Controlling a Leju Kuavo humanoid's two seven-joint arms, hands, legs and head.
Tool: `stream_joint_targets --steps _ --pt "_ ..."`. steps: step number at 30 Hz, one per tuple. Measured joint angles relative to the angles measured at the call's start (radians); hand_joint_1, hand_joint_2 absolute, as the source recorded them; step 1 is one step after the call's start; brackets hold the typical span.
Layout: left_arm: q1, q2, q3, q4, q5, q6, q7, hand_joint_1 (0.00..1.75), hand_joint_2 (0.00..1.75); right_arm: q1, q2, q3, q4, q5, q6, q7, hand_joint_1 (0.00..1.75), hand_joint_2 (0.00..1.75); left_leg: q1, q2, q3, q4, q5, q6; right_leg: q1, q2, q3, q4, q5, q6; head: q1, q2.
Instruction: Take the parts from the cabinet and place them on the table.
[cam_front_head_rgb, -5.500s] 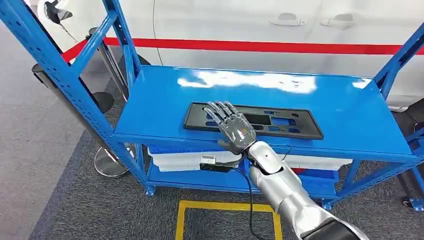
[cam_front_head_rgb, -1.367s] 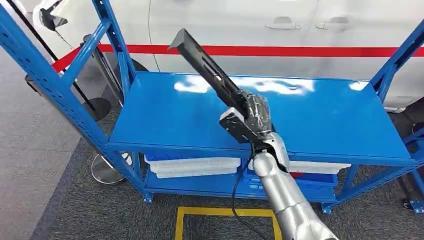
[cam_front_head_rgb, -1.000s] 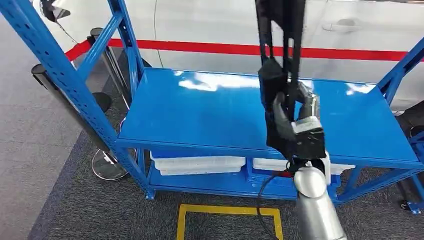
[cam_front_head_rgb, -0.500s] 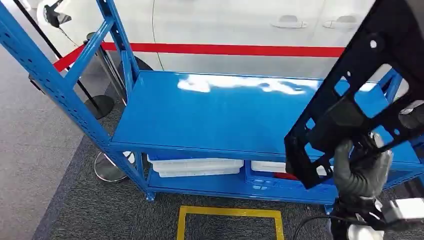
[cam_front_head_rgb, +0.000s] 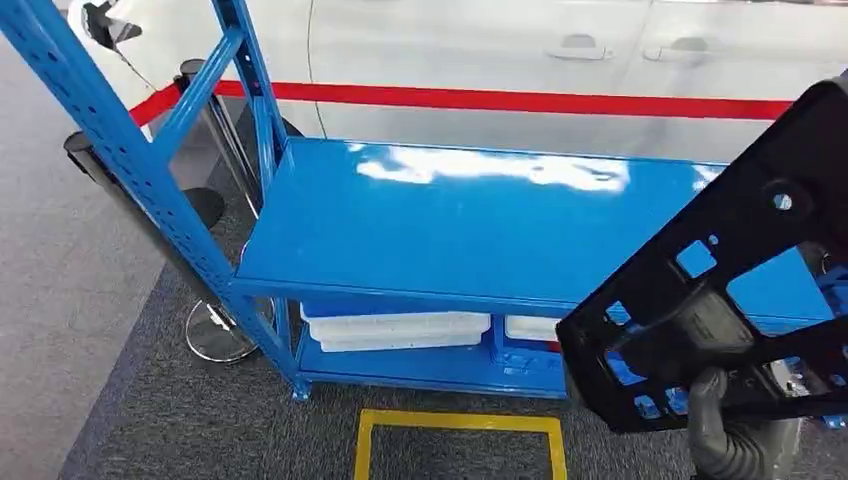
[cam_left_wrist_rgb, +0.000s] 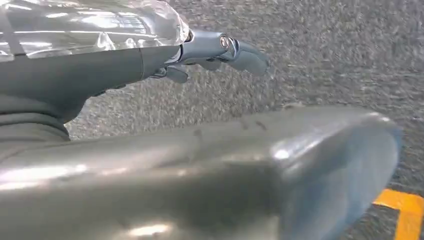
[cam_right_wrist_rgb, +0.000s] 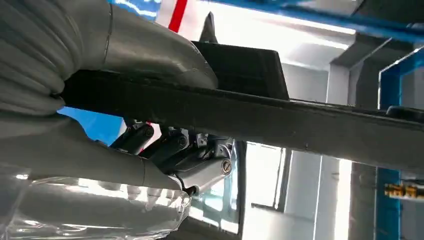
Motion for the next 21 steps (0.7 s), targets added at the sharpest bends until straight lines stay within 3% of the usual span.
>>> stream_joint_targets --steps 1,2,4,5,6,7,8,10,11,13,14,15,16,17,19,20,21 --pt "0.000 0.000 0.002 0.000 0.007 0.005 0.000 0.00 0.00 0.015 0.000 0.000 0.000 0.000 0.007 -0.009 1.75 1.75 0.000 0.007 -0.007 0.003 0.003 -0.002 -0.002 0.000 0.003 0.015 0.004 0.003 0.000 0.000" --pt "0.000 0.000 0.003 0.000 0.009 0.011 0.000 0.00 0.00 0.025 0.002 0.000 -0.001 0.002 0.012 -0.013 1.75 1.75 0.001 0.015 -0.014 0.007 0.005 -0.005 -0.006 -0.002 0.032 -0.022 0.030 0.006 0.000 0.000" --pt "0.000 -0.002 0.011 0.000 0.020 0.018 0.000 0.00 0.00 0.043 0.009 0.000 -0.008 0.018 0.015 -0.015 1.75 1.75 0.003 0.031 -0.024 0.014 0.008 -0.009 -0.011 -0.020 0.141 -0.193 0.097 0.008 0.000 0.000" --pt "0.000 -0.002 0.015 0.000 0.025 0.021 0.000 0.00 0.00 0.049 0.015 0.000 -0.013 0.025 0.016 -0.015 1.75 1.75 0.000 0.037 -0.023 0.019 0.010 -0.015 -0.012 -0.055 0.199 -0.283 0.106 0.009 0.000 0.000" --pt "0.001 -0.003 0.019 0.000 0.029 0.024 -0.002 0.00 0.00 0.053 0.019 0.000 -0.013 0.030 0.021 -0.015 1.75 1.75 -0.003 0.043 -0.022 0.016 0.014 -0.022 -0.005 -0.073 0.202 -0.284 0.110 0.001 0.000 0.000" --pt "0.002 -0.003 0.022 0.000 0.031 0.025 -0.002 0.00 0.00 0.059 0.029 0.000 -0.018 0.032 0.023 -0.016 1.75 1.75 -0.002 0.052 -0.019 0.016 0.016 -0.028 0.004 -0.068 0.189 -0.280 0.122 -0.008 0.000 0.000" --pt "0.000 -0.003 0.023 0.000 0.034 0.025 -0.002 0.00 0.00 0.062 0.035 0.000 -0.021 0.032 0.027 -0.017 1.75 1.75 -0.001 0.059 -0.020 0.018 0.021 -0.036 0.003 -0.059 0.185 -0.291 0.117 -0.015 0.000 0.000" --pt "0.000 -0.004 0.025 0.000 0.037 0.025 0.003 0.00 0.00 0.072 0.053 0.001 -0.033 0.032 0.036 -0.017 1.75 1.75 -0.002 0.079 -0.021 0.012 0.032 -0.052 0.002 -0.038 0.171 -0.296 0.134 -0.034 0.000 0.000" --pt "0.001 -0.003 0.026 0.001 0.037 0.024 0.005 0.00 0.00 0.075 0.065 0.001 -0.036 0.036 0.040 -0.017 1.75 1.75 0.004 0.058 -0.027 0.026 0.008 -0.059 -0.003 -0.034 0.166 -0.300 0.146 -0.042 0.000 0.000" --pt "0.004 -0.003 0.026 0.001 0.039 0.024 0.005 0.00 0.00 0.075 0.082 0.000 -0.046 0.052 0.047 -0.017 1.75 1.75 0.004 0.007 -0.062 0.133 -0.105 -0.060 -0.001 -0.014 0.139 -0.300 0.166 -0.057 0.000 0.000" --pt "0.006 -0.003 0.026 0.001 0.039 0.023 0.005 0.00 0.00 0.078 0.089 0.000 -0.049 0.058 0.047 -0.017 1.75 1.75 0.004 -0.004 -0.085 0.217 -0.159 -0.060 0.003 -0.002 0.125 -0.299 0.178 -0.061 0.000 0.000" --pt "0.005 -0.003 0.026 0.001 0.039 0.021 0.005 0.00 0.00 0.080 0.097 0.000 -0.051 0.066 0.047 -0.017 1.75 1.75 0.003 -0.006 -0.103 0.290 -0.195 -0.058 0.007 0.008 0.109 -0.297 0.188 -0.063 0.000 0.000" --pt "0.005 -0.003 0.026 0.001 0.039 0.020 0.005 0.00 0.00 0.082 0.103 0.000 -0.053 0.074 0.046 -0.017 1.75 1.75 0.002 -0.007 -0.103 0.327 -0.204 -0.055 0.011 0.019 0.095 -0.296 0.198 -0.064 0.000 0.000" --pt "0.005 -0.002 0.026 0.001 0.041 0.019 0.005 0.00 0.00 0.084 0.108 0.002 -0.054 0.086 0.043 -0.017 1.75 1.75 0.001 -0.007 -0.081 0.317 -0.189 -0.050 0.014 0.032 0.082 -0.295 0.209 -0.063 0.000 0.000" --pt "0.004 -0.002 0.028 0.001 0.048 0.018 0.005 0.00 0.00 0.086 0.115 0.009 -0.055 0.111 0.030 -0.017 1.75 1.75 -0.003 -0.016 0.021 0.177 -0.120 -0.035 0.020 0.056 0.059 -0.292 0.227 -0.061 0.000 0.000" --pt "0.003 0.000 0.030 0.001 0.051 0.018 0.005 0.00 0.00 0.086 0.118 0.016 -0.057 0.123 0.017 -0.017 1.75 1.75 -0.006 -0.038 0.085 0.081 -0.096 -0.023 0.022 0.069 0.050 -0.291 0.236 -0.060 0.000 0.000" --pt "0.001 0.010 0.035 0.001 0.060 0.018 0.005 0.00 0.00 0.086 0.119 0.029 -0.058 0.136 -0.002 -0.017 1.75 1.75 -0.008 -0.096 0.137 -0.011 -0.119 -0.004 0.017 0.076 0.042 -0.287 0.247 -0.056 0.000 0.000"
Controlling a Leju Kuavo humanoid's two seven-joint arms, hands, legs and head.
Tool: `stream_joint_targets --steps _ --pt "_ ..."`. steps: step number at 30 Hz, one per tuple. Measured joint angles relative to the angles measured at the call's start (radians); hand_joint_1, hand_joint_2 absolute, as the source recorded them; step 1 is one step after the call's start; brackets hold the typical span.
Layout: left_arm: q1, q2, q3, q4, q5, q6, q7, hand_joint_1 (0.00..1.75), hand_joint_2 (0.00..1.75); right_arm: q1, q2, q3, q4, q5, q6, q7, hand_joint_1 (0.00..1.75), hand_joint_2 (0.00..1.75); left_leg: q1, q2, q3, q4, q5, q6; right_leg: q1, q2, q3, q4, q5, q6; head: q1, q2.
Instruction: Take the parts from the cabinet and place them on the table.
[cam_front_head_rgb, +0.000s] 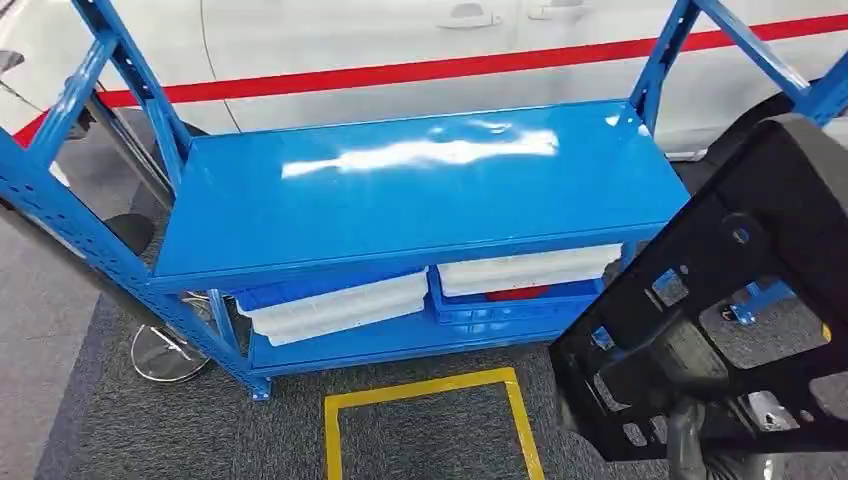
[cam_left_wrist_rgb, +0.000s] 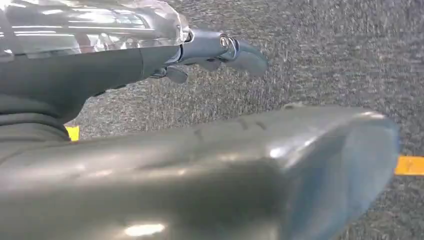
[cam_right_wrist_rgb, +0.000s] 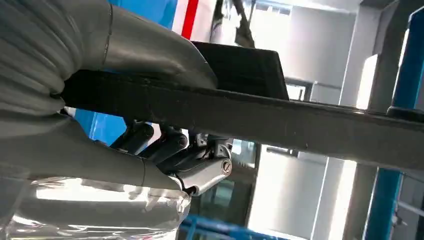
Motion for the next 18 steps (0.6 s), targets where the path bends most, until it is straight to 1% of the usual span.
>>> stream_joint_targets --steps 1,2,3,4,5,6,7,8,9,10,11,12,13,14,15,16,17,18 --pt "0.002 0.001 0.005 0.000 0.003 0.000 0.002 0.00 0.00 -0.002 0.000 0.012 0.000 0.010 -0.015 0.000 1.75 1.75 0.000 0.003 0.006 -0.007 0.016 -0.015 0.003 0.011 -0.002 -0.003 0.009 0.007 0.000 0.000" --pt "0.000 0.001 0.009 0.001 0.013 0.004 0.005 0.00 0.00 -0.002 0.000 0.025 0.002 0.018 -0.030 0.000 1.75 1.75 -0.004 0.007 0.000 -0.012 0.021 -0.015 -0.001 0.015 -0.002 -0.003 0.017 0.015 0.001 0.000" --pt "-0.004 0.001 0.013 0.001 0.023 0.010 0.009 0.00 0.00 -0.004 0.000 0.043 0.004 0.021 -0.047 0.000 1.75 1.75 -0.010 0.013 -0.002 -0.010 0.022 -0.012 -0.006 0.026 -0.005 -0.006 0.026 0.023 0.000 0.000" --pt "-0.008 0.001 0.018 0.001 0.034 0.017 0.013 0.00 0.00 -0.005 -0.001 0.065 0.008 0.022 -0.062 0.000 1.75 1.75 -0.011 0.026 -0.004 -0.014 0.030 -0.008 -0.005 0.037 -0.006 -0.012 0.036 0.030 0.000 0.000" --pt "-0.008 0.000 0.025 0.001 0.045 0.026 0.017 0.00 0.00 -0.009 -0.002 0.084 0.011 0.021 -0.073 0.000 1.75 1.75 0.002 0.041 -0.010 -0.025 0.046 -0.003 0.002 0.037 -0.013 -0.012 0.039 0.034 0.000 0.000" --pt "-0.010 0.001 0.035 0.001 0.057 0.037 0.019 0.00 0.00 -0.012 -0.007 0.109 0.021 0.017 -0.083 0.000 1.75 1.75 0.002 0.057 -0.020 -0.027 0.057 0.001 0.000 -0.002 -0.026 0.007 0.002 0.032 0.000 0.000" --pt "-0.007 0.002 0.042 0.001 0.067 0.048 0.021 0.00 0.00 -0.025 -0.008 0.133 0.033 0.015 -0.092 0.000 1.75 1.75 0.002 0.072 -0.034 -0.027 0.066 0.008 -0.003 -0.042 -0.049 0.065 -0.069 0.037 0.001 0.000" --pt "-0.004 0.002 0.048 0.001 0.074 0.055 0.022 0.00 0.00 -0.038 -0.011 0.152 0.047 0.011 -0.099 0.001 1.75 1.75 0.001 0.088 -0.046 -0.026 0.075 0.006 -0.008 -0.063 -0.071 0.141 -0.133 0.045 0.001 0.000" --pt "-0.002 0.002 0.056 0.001 0.081 0.066 0.024 0.00 0.00 -0.046 -0.015 0.172 0.064 0.004 -0.105 0.001 1.75 1.75 0.000 0.105 -0.059 -0.026 0.084 0.005 -0.014 -0.071 -0.092 0.225 -0.180 0.053 0.001 0.000" --pt "-0.003 0.002 0.063 0.001 0.088 0.077 0.026 0.00 0.00 -0.052 -0.018 0.190 0.078 -0.004 -0.107 0.001 1.75 1.75 0.000 0.121 -0.074 -0.023 0.093 0.004 -0.017 -0.074 -0.104 0.295 -0.195 0.060 0.001 0.000" --pt "-0.003 0.001 0.068 0.001 0.094 0.087 0.026 0.00 0.00 -0.058 -0.021 0.203 0.094 -0.009 -0.107 0.001 1.75 1.75 0.001 0.136 -0.084 -0.020 0.101 0.000 -0.022 -0.076 -0.097 0.324 -0.176 0.065 0.001 0.000" --pt "-0.004 0.000 0.075 0.001 0.097 0.099 0.026 0.00 0.00 -0.065 -0.023 0.216 0.111 -0.015 -0.105 0.001 1.75 1.75 0.001 0.152 -0.098 -0.017 0.108 -0.003 -0.026 -0.079 -0.067 0.306 -0.140 0.069 0.001 0.000" --pt "-0.005 -0.002 0.082 0.001 0.103 0.110 0.026 0.00 0.00 -0.073 -0.023 0.229 0.126 -0.017 -0.105 0.002 1.75 1.75 0.002 0.164 -0.110 -0.011 0.113 -0.007 -0.029 -0.085 -0.017 0.249 -0.105 0.071 0.001 0.000" --pt "-0.007 -0.005 0.087 0.001 0.106 0.123 0.026 0.00 0.00 -0.083 -0.023 0.242 0.139 -0.017 -0.105 0.001 1.75 1.75 0.002 0.175 -0.121 -0.005 0.117 -0.011 -0.030 -0.102 0.049 0.162 -0.088 0.072 0.001 0.000" --pt "-0.009 -0.007 0.092 0.001 0.110 0.137 0.026 0.00 0.00 -0.094 -0.023 0.255 0.151 -0.017 -0.105 0.002 1.75 1.75 0.000 0.185 -0.125 0.003 0.120 -0.017 -0.031 -0.143 0.126 0.061 -0.100 0.070 0.001 0.000" --pt "-0.007 -0.009 0.096 0.001 0.113 0.150 0.027 0.00 0.00 -0.107 -0.023 0.269 0.162 -0.017 -0.103 0.003 1.75 1.75 -0.003 0.192 -0.134 0.009 0.122 -0.022 -0.017 -0.162 0.165 -0.009 -0.134 0.063 0.001 0.000" --pt "-0.008 -0.012 0.099 0.001 0.113 0.158 0.028 0.00 0.00 -0.114 -0.023 0.278 0.169 -0.017 -0.103 0.002 1.75 1.75 -0.003 0.202 -0.133 0.008 0.127 -0.029 -0.013 -0.153 0.160 -0.009 -0.133 0.042 -0.001 0.000" --pt "-0.011 -0.014 0.104 0.001 0.113 0.169 0.029 0.00 0.00 -0.119 -0.023 0.288 0.179 -0.019 -0.102 0.001 1.75 1.75 -0.001 0.210 -0.132 0.010 0.131 -0.034 -0.011 -0.145 0.154 -0.017 -0.133 0.037 0.000 0.000"
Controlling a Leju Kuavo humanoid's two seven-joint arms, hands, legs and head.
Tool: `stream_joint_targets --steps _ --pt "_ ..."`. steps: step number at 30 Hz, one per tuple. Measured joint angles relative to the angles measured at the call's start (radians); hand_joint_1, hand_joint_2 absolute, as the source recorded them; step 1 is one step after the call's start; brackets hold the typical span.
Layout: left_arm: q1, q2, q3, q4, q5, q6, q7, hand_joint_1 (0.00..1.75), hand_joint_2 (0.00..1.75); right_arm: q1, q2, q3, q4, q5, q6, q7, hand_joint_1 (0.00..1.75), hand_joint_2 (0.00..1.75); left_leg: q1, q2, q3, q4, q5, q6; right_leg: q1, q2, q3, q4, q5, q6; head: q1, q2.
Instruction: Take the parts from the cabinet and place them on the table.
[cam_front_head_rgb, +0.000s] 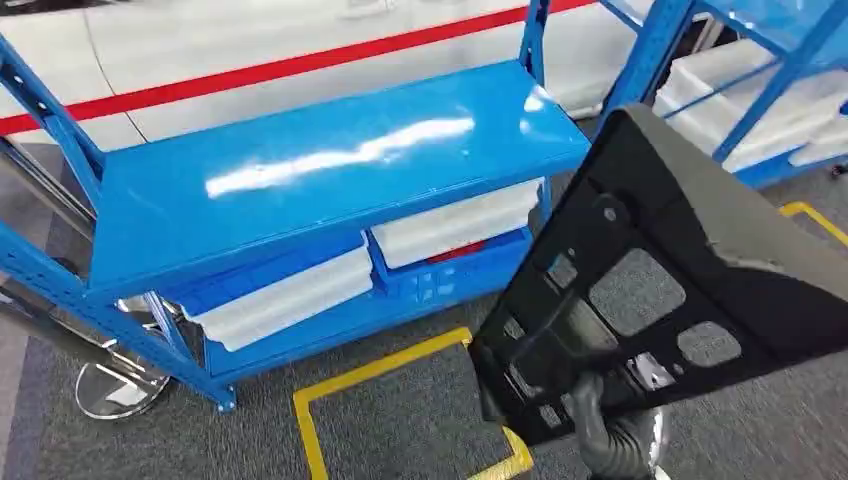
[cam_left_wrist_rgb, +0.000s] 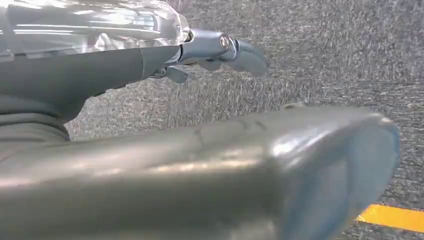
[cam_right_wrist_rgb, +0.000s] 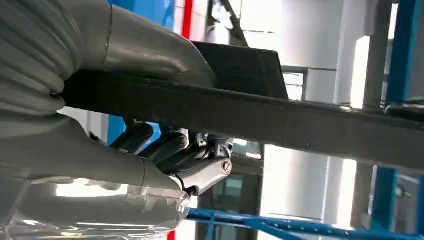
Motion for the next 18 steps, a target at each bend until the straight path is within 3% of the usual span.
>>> stream_joint_targets --steps 1,2,3,4,5,7,8,9,11,12,13,14,16,17,18 --pt "-0.002 -0.003 0.003 0.000 0.000 0.007 0.001 0.00 0.00 -0.005 0.000 0.005 0.009 0.000 0.000 0.000 1.75 1.75 0.004 0.010 0.001 -0.004 0.007 -0.008 0.005 0.011 -0.006 0.002 0.004 -0.011 0.000 0.000" --pt "-0.004 -0.008 0.003 0.000 0.000 0.018 0.003 0.00 0.00 -0.009 0.000 0.011 0.019 0.000 0.001 0.000 1.75 1.75 0.003 0.018 -0.002 -0.003 0.012 -0.016 0.001 0.021 -0.011 -0.006 0.016 -0.026 0.000 0.000" --pt "-0.004 -0.008 0.004 0.000 0.001 0.030 0.006 0.00 0.00 -0.013 0.000 0.018 0.027 0.002 0.002 0.000 1.75 1.75 0.011 -0.033 -0.012 0.013 -0.014 -0.026 -0.002 0.028 -0.018 -0.009 0.026 -0.036 0.000 0.000" --pt "-0.002 -0.008 0.005 0.000 0.002 0.039 0.006 0.00 0.00 -0.021 0.000 0.023 0.033 0.003 0.003 0.000 1.75 1.75 0.011 -0.075 -0.024 0.045 -0.052 -0.028 -0.001 0.038 -0.027 -0.009 0.033 -0.043 0.000 0.000" --pt "0.003 -0.012 0.007 0.000 0.003 0.053 0.007 0.00 0.00 -0.035 0.002 0.037 0.049 0.005 0.003 0.000 1.75 1.75 0.011 -0.109 -0.053 0.131 -0.119 -0.027 0.001 0.053 -0.040 -0.009 0.042 -0.051 0.000 0.000" --pt "0.006 -0.015 0.010 0.000 0.003 0.073 0.010 0.00 0.00 -0.045 0.002 0.054 0.073 0.005 0.003 0.000 1.75 1.75 0.011 -0.122 -0.103 0.287 -0.190 -0.025 0.010 0.080 -0.061 -0.007 0.058 -0.058 0.000 0.000" --pt "0.006 -0.016 0.011 0.000 0.003 0.082 0.015 0.00 0.00 -0.048 0.002 0.060 0.086 0.001 0.003 0.000 1.75 1.75 0.010 -0.122 -0.106 0.315 -0.190 -0.023 0.013 0.094 -0.070 -0.004 0.065 -0.058 0.000 0.000" --pt "0.006 -0.018 0.011 0.000 0.003 0.089 0.021 0.00 0.00 -0.051 0.002 0.065 0.100 -0.002 0.004 0.001 1.75 1.75 0.010 -0.123 -0.083 0.290 -0.167 -0.018 0.016 0.109 -0.078 -0.002 0.071 -0.058 0.000 0.000" --pt "0.006 -0.021 0.011 0.000 0.002 0.098 0.029 0.00 0.00 -0.058 0.002 0.074 0.119 -0.011 0.006 0.001 1.75 1.75 0.009 -0.139 0.018 0.124 -0.091 -0.004 0.020 0.140 -0.087 0.003 0.079 -0.055 0.000 0.000" --pt "0.005 -0.022 0.011 0.000 0.001 0.100 0.033 0.00 0.00 -0.061 0.002 0.079 0.127 -0.018 0.008 0.001 1.75 1.75 0.006 -0.175 0.072 0.030 -0.066 0.008 0.020 0.152 -0.090 0.005 0.082 -0.053 0.000 0.000" --pt "0.009 -0.021 0.011 0.001 0.000 0.102 0.037 0.00 0.00 -0.066 0.002 0.082 0.134 -0.022 0.008 0.000 1.75 1.75 0.009 -0.217 0.096 -0.010 -0.081 0.013 0.024 0.160 -0.097 0.008 0.086 -0.048 0.000 0.000" --pt "0.008 -0.025 0.010 0.001 -0.001 0.103 0.038 0.00 0.00 -0.073 0.002 0.086 0.143 -0.024 0.008 0.001 1.75 1.75 0.010 -0.211 0.090 -0.009 -0.070 0.002 0.019 0.171 -0.102 0.010 0.092 -0.042 0.000 0.000" --pt "0.004 -0.027 0.010 0.001 -0.002 0.102 0.041 0.00 0.00 -0.077 0.002 0.092 0.155 -0.029 0.009 0.000 1.75 1.75 0.003 -0.191 0.085 -0.016 -0.073 0.004 0.014 0.192 -0.109 0.008 0.103 -0.027 0.000 0.000" --pt "0.003 -0.029 0.010 0.001 -0.002 0.101 0.041 0.00 0.00 -0.078 0.002 0.092 0.159 -0.030 0.009 0.000 1.75 1.75 0.008 -0.179 0.086 -0.026 -0.067 0.010 0.020 0.205 -0.114 0.008 0.107 -0.020 0.000 0.000" --pt "0.002 -0.037 0.010 0.001 -0.002 0.100 0.040 0.00 0.00 -0.080 0.002 0.092 0.166 -0.031 0.009 0.000 1.75 1.75 0.017 -0.160 0.089 -0.034 -0.058 0.015 0.016 0.175 -0.119 0.021 0.099 -0.022 0.000 0.000"
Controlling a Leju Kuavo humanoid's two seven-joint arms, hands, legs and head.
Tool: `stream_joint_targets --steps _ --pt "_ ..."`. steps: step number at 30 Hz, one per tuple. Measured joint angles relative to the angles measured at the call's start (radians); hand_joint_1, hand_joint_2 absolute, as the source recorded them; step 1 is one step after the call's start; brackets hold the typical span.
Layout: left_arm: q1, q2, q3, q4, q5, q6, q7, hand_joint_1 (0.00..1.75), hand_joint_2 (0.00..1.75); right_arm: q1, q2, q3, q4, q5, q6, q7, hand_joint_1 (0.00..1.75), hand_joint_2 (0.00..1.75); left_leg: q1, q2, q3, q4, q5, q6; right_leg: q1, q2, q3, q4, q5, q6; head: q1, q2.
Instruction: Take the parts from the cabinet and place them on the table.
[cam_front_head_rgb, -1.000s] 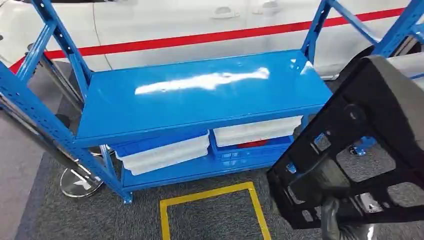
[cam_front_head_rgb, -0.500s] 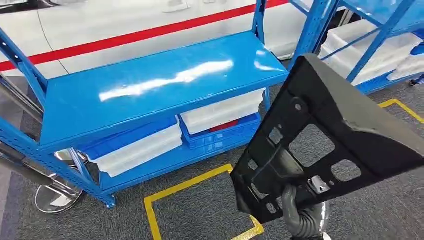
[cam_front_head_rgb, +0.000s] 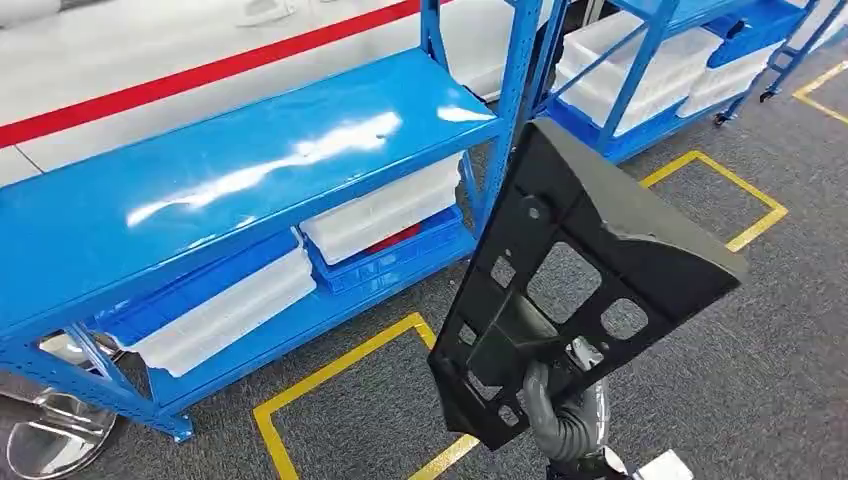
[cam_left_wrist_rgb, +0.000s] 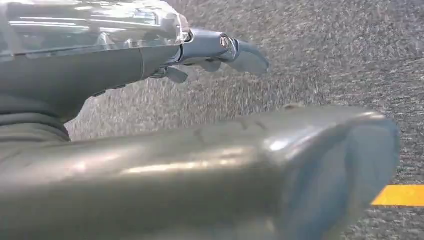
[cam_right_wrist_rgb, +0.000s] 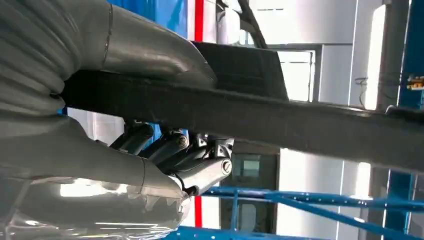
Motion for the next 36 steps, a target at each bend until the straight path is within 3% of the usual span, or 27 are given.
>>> stream_joint_targets --steps 1,2,4,5,6,8,9,10,11,14,15,16,17,19,20,21,23,24,25,26,29,30,31,32,33,35,36 --pt "0.003 0.002 0.000 0.000 0.000 -0.002 -0.002 0.00 0.00 -0.005 0.000 0.001 0.004 -0.001 0.000 -0.001 1.75 1.75 -0.002 0.011 -0.003 -0.001 0.003 0.008 0.004 -0.053 -0.019 0.035 -0.032 0.004 0.001 0.000" --pt "0.007 0.003 0.000 0.000 0.000 -0.008 -0.005 0.00 0.00 -0.015 0.000 0.004 0.013 -0.002 -0.001 -0.001 1.75 1.75 -0.004 0.029 -0.007 -0.001 0.004 0.010 -0.001 -0.082 -0.055 0.111 -0.081 0.012 0.000 0.000" --pt "0.014 0.005 0.000 0.000 0.001 -0.017 -0.009 0.00 0.00 -0.022 -0.001 0.012 0.028 -0.005 -0.004 -0.001 1.75 1.75 -0.006 0.060 -0.011 0.000 0.004 0.010 -0.013 -0.099 -0.123 0.266 -0.148 0.024 0.001 0.000" --pt "0.014 0.005 0.000 0.000 0.001 -0.019 -0.010 0.00 0.00 -0.024 -0.001 0.015 0.036 -0.006 -0.007 -0.001 1.75 1.75 -0.006 0.076 -0.013 0.002 0.004 0.009 -0.019 -0.102 -0.141 0.311 -0.155 0.030 0.001 0.000" --pt "0.013 0.005 0.000 0.000 0.001 -0.020 -0.010 0.00 0.00 -0.025 -0.001 0.017 0.042 -0.006 -0.009 -0.001 1.75 1.75 -0.005 0.087 -0.014 0.003 0.004 0.007 -0.024 -0.105 -0.132 0.299 -0.139 0.035 0.001 0.000" --pt "0.010 0.005 0.000 0.000 0.001 -0.021 -0.010 0.00 0.00 -0.032 -0.001 0.024 0.053 -0.006 -0.010 0.000 1.75 1.75 -0.003 0.113 -0.013 0.010 -0.002 -0.002 -0.033 -0.123 -0.041 0.147 -0.063 0.042 0.001 0.000" --pt "0.009 0.005 0.000 0.000 0.001 -0.020 -0.010 0.00 0.00 -0.035 -0.001 0.027 0.055 -0.006 -0.010 0.000 1.75 1.75 -0.003 0.124 -0.012 0.016 -0.008 -0.009 -0.034 -0.148 0.011 0.058 -0.028 0.043 0.001 0.000" --pt "0.009 0.006 0.000 0.000 0.000 -0.015 -0.007 0.00 0.00 -0.041 -0.001 0.033 0.060 -0.008 -0.007 0.000 1.75 1.75 -0.006 0.133 -0.013 0.019 -0.012 -0.016 -0.023 -0.191 0.032 0.016 -0.052 0.035 0.001 0.000" --pt "0.008 0.006 0.000 0.000 -0.002 -0.011 -0.005 0.00 0.00 -0.047 -0.001 0.039 0.064 -0.009 -0.004 0.000 1.75 1.75 -0.013 0.142 -0.018 0.027 -0.017 -0.023 -0.021 -0.178 0.028 0.009 -0.042 0.018 0.000 0.000" --pt "-0.004 0.000 -0.001 0.010 -0.011 0.005 0.006 0.00 0.00 -0.067 -0.002 0.060 0.085 -0.030 0.008 0.000 1.75 1.75 -0.010 0.170 -0.009 0.023 -0.015 -0.038 -0.011 -0.144 0.017 0.012 -0.041 -0.001 0.000 0.000" --pt "-0.009 -0.005 -0.002 0.018 -0.016 0.008 0.010 0.00 0.00 -0.072 -0.002 0.066 0.092 -0.035 0.014 0.000 1.75 1.75 -0.004 0.160 -0.013 0.027 -0.027 -0.047 -0.023 -0.131 0.022 0.003 -0.035 -0.012 0.000 0.000" --pt "-0.011 -0.006 -0.002 0.029 -0.019 0.010 0.011 0.00 0.00 -0.077 -0.002 0.071 0.097 -0.039 0.015 -0.001 1.75 1.75 -0.001 0.100 -0.022 0.056 -0.050 -0.050 -0.021 -0.124 0.022 0.001 -0.033 -0.016 0.000 0.000" --pt "-0.013 -0.007 -0.003 0.036 -0.021 0.010 0.011 0.00 0.00 -0.086 -0.002 0.076 0.105 -0.043 0.017 -0.001 1.75 1.75 -0.001 0.066 -0.049 0.113 -0.085 -0.048 -0.021 -0.116 0.019 0.001 -0.031 -0.022 0.000 0.000" --pt "-0.015 -0.015 -0.007 0.062 -0.026 0.010 0.014 0.00 0.00 -0.103 -0.002 0.090 0.124 -0.047 0.020 -0.001 1.75 1.75 -0.001 0.039 -0.136 0.291 -0.160 -0.047 -0.016 -0.088 0.015 0.002 -0.028 -0.028 0.000 0.000" --pt "-0.015 -0.019 -0.009 0.071 -0.027 0.010 0.016 0.00 0.00 -0.107 -0.002 0.094 0.134 -0.050 0.021 -0.001 1.75 1.75 -0.001 0.038 -0.166 0.347 -0.167 -0.047 -0.013 -0.072 0.014 0.003 -0.028 -0.029 0.000 0.000" --pt "-0.015 -0.021 -0.010 0.084 -0.029 0.010 0.021 0.00 0.00 -0.111 -0.002 0.099 0.144 -0.051 0.022 -0.001 1.75 1.75 -0.001 0.038 -0.171 0.348 -0.148 -0.045 -0.012 -0.055 0.014 0.005 -0.028 -0.029 0.000 0.000" --pt "-0.016 -0.026 -0.013 0.097 -0.029 0.010 0.023 0.00 0.00 -0.122 -0.002 0.108 0.159 -0.051 0.023 0.000 1.75 1.75 0.000 0.028 -0.126 0.231 -0.060 -0.039 -0.012 -0.023 0.015 0.011 -0.028 -0.029 0.000 0.000" --pt "-0.017 -0.028 -0.015 0.104 -0.029 0.010 0.025 0.00 0.00 -0.128 -0.002 0.114 0.166 -0.051 0.023 0.000 1.75 1.75 0.002 0.000 -0.082 0.124 -0.003 -0.035 -0.013 -0.006 0.015 0.014 -0.028 -0.027 0.000 0.000" --pt "-0.017 -0.028 -0.017 0.110 -0.029 0.010 0.026 0.00 0.00 -0.132 -0.002 0.117 0.170 -0.051 0.023 0.000 1.75 1.75 0.005 -0.051 -0.066 0.076 0.003 -0.031 -0.015 0.002 0.012 0.015 -0.028 -0.023 0.000 0.000" --pt "-0.019 -0.031 -0.018 0.116 -0.028 0.011 0.027 0.00 0.00 -0.139 -0.002 0.120 0.175 -0.051 0.023 0.000 1.75 1.75 0.007 -0.062 -0.059 0.050 -0.003 -0.033 -0.009 0.017 0.004 0.023 -0.027 -0.015 0.000 0.000" --pt "-0.027 -0.034 -0.024 0.119 -0.015 0.011 0.024 0.00 0.00 -0.142 -0.002 0.123 0.187 -0.051 0.015 -0.001 1.75 1.75 -0.003 -0.032 -0.059 0.055 0.003 -0.021 -0.018 0.051 -0.005 0.011 -0.013 0.009 0.000 0.000" --pt "-0.028 -0.040 -0.026 0.120 -0.005 0.011 0.019 0.00 0.00 -0.143 -0.003 0.123 0.190 -0.051 0.012 0.000 1.75 1.75 0.009 -0.016 -0.058 0.041 0.011 -0.010 -0.017 0.060 -0.009 0.014 -0.012 0.016 0.000 0.000" --pt "-0.029 -0.042 -0.026 0.122 0.003 0.012 0.017 0.00 0.00 -0.142 -0.004 0.123 0.191 -0.053 0.008 -0.002 1.75 1.75 0.005 0.000 -0.055 0.035 0.017 -0.003 -0.014 -0.004 -0.019 0.033 -0.028 0.016 0.000 0.000" --pt "-0.028 -0.045 -0.026 0.125 0.005 0.012 0.014 0.00 0.00 -0.147 -0.005 0.123 0.193 -0.055 0.006 -0.001 1.75 1.75 0.002 0.014 -0.056 0.033 0.019 0.003 -0.011 -0.056 -0.045 0.086 -0.066 0.018 0.001 0.000" --pt "-0.027 -0.048 -0.027 0.127 0.013 0.012 0.011 0.00 0.00 -0.151 -0.005 0.124 0.195 -0.058 0.004 -0.001 1.75 1.75 -0.002 0.030 -0.059 0.033 0.019 0.004 -0.012 -0.083 -0.084 0.164 -0.108 0.022 0.001 0.000" --pt "-0.026 -0.050 -0.027 0.127 0.022 0.012 0.007 0.00 0.00 -0.148 -0.008 0.124 0.199 -0.060 0.000 -0.001 1.75 1.75 -0.006 0.062 -0.061 0.034 0.018 0.006 -0.016 -0.099 -0.149 0.304 -0.160 0.026 0.001 0.000" --pt "-0.026 -0.050 -0.028 0.127 0.026 0.012 0.002 0.00 0.00 -0.146 -0.010 0.124 0.201 -0.060 -0.005 -0.001 1.75 1.75 -0.007 0.079 -0.061 0.034 0.017 0.006 -0.018 -0.102 -0.155 0.320 -0.154 0.028 0.001 0.000"
